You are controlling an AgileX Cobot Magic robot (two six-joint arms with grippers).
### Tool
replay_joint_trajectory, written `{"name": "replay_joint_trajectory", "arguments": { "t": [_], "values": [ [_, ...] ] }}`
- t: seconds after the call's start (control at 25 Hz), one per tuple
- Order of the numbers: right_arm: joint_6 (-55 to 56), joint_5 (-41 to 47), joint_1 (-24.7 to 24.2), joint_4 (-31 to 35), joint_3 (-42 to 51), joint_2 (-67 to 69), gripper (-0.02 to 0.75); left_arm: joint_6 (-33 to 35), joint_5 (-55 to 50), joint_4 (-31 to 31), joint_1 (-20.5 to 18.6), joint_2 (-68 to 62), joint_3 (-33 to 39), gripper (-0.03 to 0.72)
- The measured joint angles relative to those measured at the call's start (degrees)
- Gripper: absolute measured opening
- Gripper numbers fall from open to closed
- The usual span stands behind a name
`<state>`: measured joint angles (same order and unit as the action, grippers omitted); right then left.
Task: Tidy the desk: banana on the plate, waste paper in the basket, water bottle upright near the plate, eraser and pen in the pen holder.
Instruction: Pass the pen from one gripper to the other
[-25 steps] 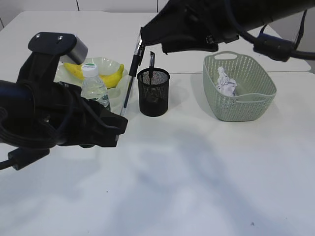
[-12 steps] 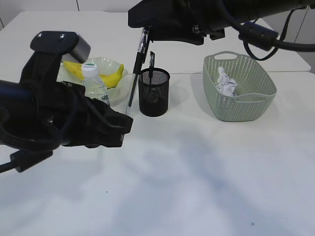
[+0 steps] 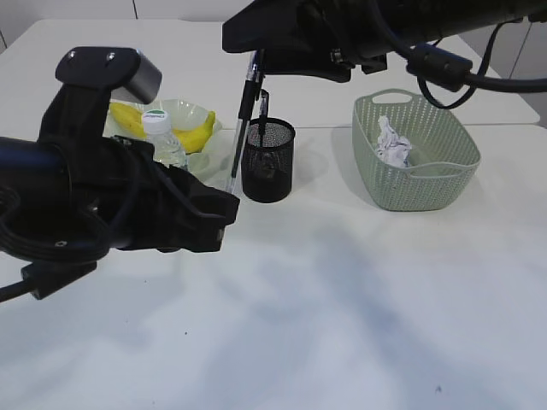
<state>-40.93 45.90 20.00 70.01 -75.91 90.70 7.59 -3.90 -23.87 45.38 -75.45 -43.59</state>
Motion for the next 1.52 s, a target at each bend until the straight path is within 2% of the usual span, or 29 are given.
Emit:
{"name": "replay_joint_trajectory", "arguments": {
  "t": [0.16,0.28,0.44,0.68,0.96,1.08,1.32,1.4,1.52],
  "values": [
    [-0.36,0.0,0.0,0.0,0.0,0.05,0.334,0.0,0.75,0.0,0.0,0.0,0.0,0.029],
    [-0.47,0.0,0.0,0.0,0.0,0.05,0.223,0.0,1.72,-0.13,0.0,0.0,0.0,0.029],
    [-0.81,0.0,0.0,0.0,0.0,0.05,0.123,0.0,2.02,-0.26,0.0,0.0,0.0,0.029],
    [-1.85,-0.66,0.0,-0.83,0.0,0.13,0.073,0.0,2.11,-0.67,0.0,0.0,0.0,0.029],
    [-1.96,-0.94,0.0,-0.83,0.0,0.13,0.06,0.0,2.15,-2.18,0.0,0.0,0.0,0.041],
    [-1.83,-0.35,0.0,-0.43,0.0,0.13,0.06,0.0,2.53,-2.68,0.0,0.0,0.0,0.122],
    [-1.56,0.75,0.05,0.02,0.0,0.13,0.059,0.0,2.74,-3.12,0.0,0.0,0.0,0.516],
    [-1.56,0.81,0.05,0.02,0.0,0.13,0.059,0.0,2.74,-3.23,0.0,0.0,0.0,0.568],
    [-1.46,0.88,0.05,0.02,0.0,0.13,0.059,0.0,2.74,-3.16,0.0,0.0,0.0,0.592]
  ]
}}
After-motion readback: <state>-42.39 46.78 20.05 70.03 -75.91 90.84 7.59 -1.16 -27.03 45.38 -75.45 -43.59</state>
